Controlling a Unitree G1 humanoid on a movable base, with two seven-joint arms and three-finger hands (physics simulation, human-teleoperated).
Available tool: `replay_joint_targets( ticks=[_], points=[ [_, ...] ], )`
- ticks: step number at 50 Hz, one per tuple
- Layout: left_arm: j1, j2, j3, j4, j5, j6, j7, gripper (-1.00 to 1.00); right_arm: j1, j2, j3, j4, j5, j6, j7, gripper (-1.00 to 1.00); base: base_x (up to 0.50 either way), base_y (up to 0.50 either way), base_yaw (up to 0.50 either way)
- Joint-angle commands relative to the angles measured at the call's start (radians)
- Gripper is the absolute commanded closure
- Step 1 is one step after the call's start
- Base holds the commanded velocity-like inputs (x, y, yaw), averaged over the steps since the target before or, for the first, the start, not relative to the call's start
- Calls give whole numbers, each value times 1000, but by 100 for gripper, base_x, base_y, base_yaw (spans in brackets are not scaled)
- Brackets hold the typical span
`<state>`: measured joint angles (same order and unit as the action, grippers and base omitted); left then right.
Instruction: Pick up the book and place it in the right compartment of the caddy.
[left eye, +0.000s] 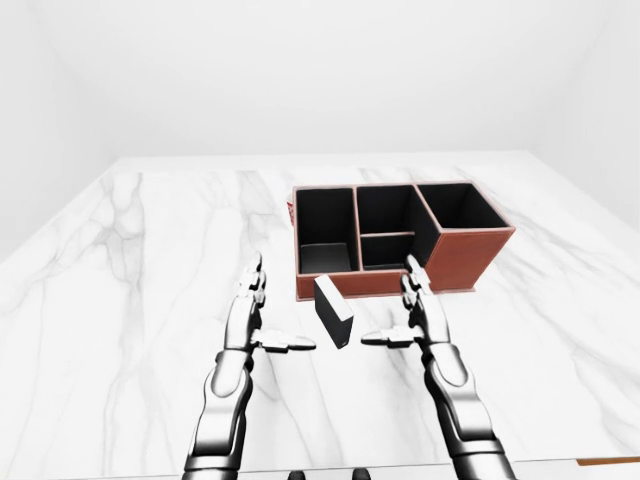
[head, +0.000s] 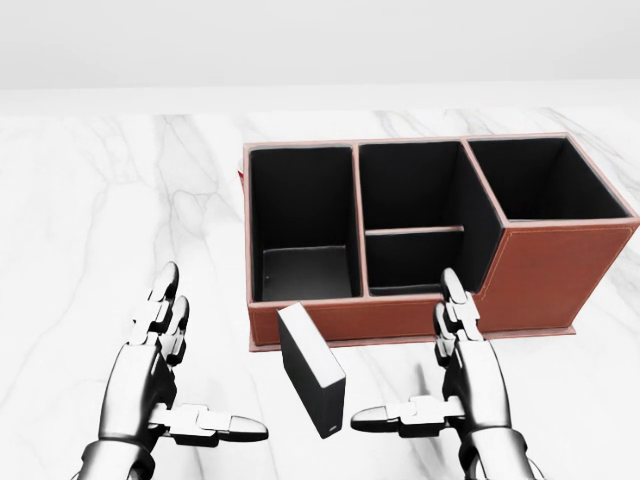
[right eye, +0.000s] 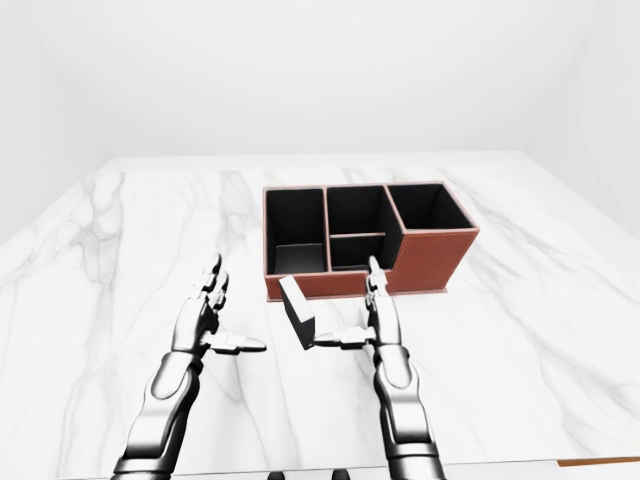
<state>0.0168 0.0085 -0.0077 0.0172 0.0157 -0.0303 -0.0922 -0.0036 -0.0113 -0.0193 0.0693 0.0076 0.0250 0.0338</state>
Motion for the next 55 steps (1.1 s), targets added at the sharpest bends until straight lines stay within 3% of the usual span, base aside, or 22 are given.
replay_joint_targets(
  ticks=[1, 5, 6, 7, 10, 17, 40, 55],
  points=[
    [-9, 1, 4, 21, 8, -8, 14, -100, 23, 9, 24, 16, -27, -34, -8, -100, 0, 0, 0],
    [-11, 1, 5, 27, 8, -10, 15, -100, 31, 13, 34, 32, -37, -53, -11, -100, 0, 0, 0],
    [-9, 0, 4, 19, 9, -4, 16, -100, 29, 15, 35, 98, -42, -112, -13, -100, 0, 0, 0],
    [-10, 0, 4, 20, 8, -5, 15, -100, 37, 15, 39, 45, -42, -71, -13, -100, 0, 0, 0],
    [-10, 1, 4, 21, 9, -5, 15, -100, 44, 16, 45, 23, -46, -54, -14, -100, 0, 0, 0],
    [-7, 0, 2, 17, 9, -4, 14, -100, 43, 23, 61, 63, -60, -89, -22, -100, 0, 0, 0],
    [-11, 0, 2, 33, 7, -17, 10, -100, 52, 45, 121, 40, -96, -75, -50, -100, 0, 0, 0],
    [-10, 0, 1, 28, 8, -13, 10, -100, 57, 57, 158, 68, -125, -100, -70, -100, 0, 0, 0]
  ],
)
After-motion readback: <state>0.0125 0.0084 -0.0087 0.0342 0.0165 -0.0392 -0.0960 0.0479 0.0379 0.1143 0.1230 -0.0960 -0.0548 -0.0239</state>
